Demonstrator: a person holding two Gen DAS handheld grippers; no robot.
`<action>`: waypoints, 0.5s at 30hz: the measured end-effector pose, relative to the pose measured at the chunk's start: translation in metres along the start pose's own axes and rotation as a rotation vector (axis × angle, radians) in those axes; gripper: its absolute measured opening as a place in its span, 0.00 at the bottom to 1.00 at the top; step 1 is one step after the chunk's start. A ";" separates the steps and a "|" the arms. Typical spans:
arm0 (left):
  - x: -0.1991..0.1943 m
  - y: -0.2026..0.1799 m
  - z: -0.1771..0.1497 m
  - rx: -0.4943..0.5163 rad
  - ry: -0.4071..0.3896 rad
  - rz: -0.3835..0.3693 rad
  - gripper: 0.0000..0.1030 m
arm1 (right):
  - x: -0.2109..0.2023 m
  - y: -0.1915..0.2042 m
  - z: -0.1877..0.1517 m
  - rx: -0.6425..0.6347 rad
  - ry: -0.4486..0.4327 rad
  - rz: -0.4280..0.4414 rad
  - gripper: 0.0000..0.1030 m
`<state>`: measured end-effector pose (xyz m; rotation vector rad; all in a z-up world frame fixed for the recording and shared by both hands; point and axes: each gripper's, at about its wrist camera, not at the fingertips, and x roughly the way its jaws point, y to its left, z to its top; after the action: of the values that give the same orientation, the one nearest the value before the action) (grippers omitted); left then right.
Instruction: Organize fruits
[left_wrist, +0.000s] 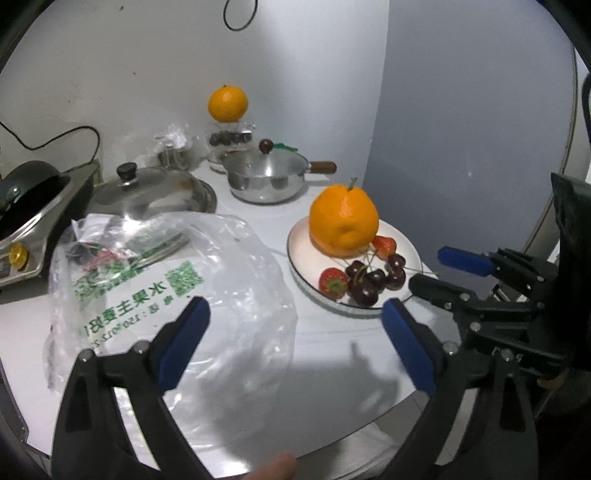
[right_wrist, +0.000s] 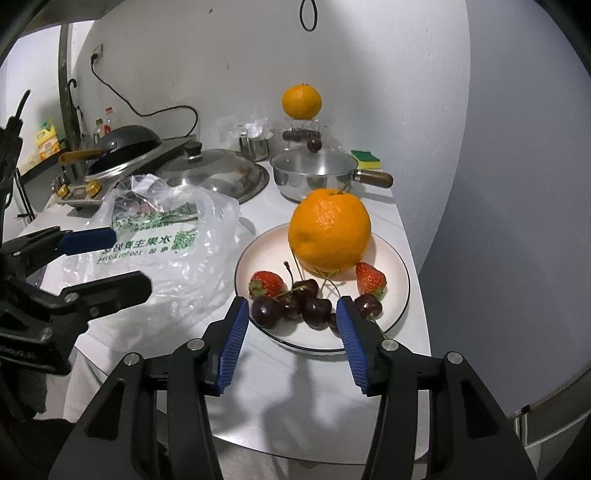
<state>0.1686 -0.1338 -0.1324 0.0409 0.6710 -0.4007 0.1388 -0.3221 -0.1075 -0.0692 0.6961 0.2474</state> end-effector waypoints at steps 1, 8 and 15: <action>-0.005 0.002 0.000 0.004 -0.010 0.006 0.93 | -0.003 0.002 0.001 0.009 -0.007 -0.001 0.58; -0.038 0.017 -0.005 -0.006 -0.075 0.026 0.94 | -0.025 0.018 0.004 0.039 -0.054 -0.025 0.63; -0.072 0.026 -0.012 -0.020 -0.131 0.061 0.94 | -0.051 0.037 0.005 0.027 -0.105 -0.043 0.63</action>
<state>0.1203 -0.0824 -0.0998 0.0163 0.5433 -0.3354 0.0948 -0.2961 -0.0700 -0.0453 0.5931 0.1993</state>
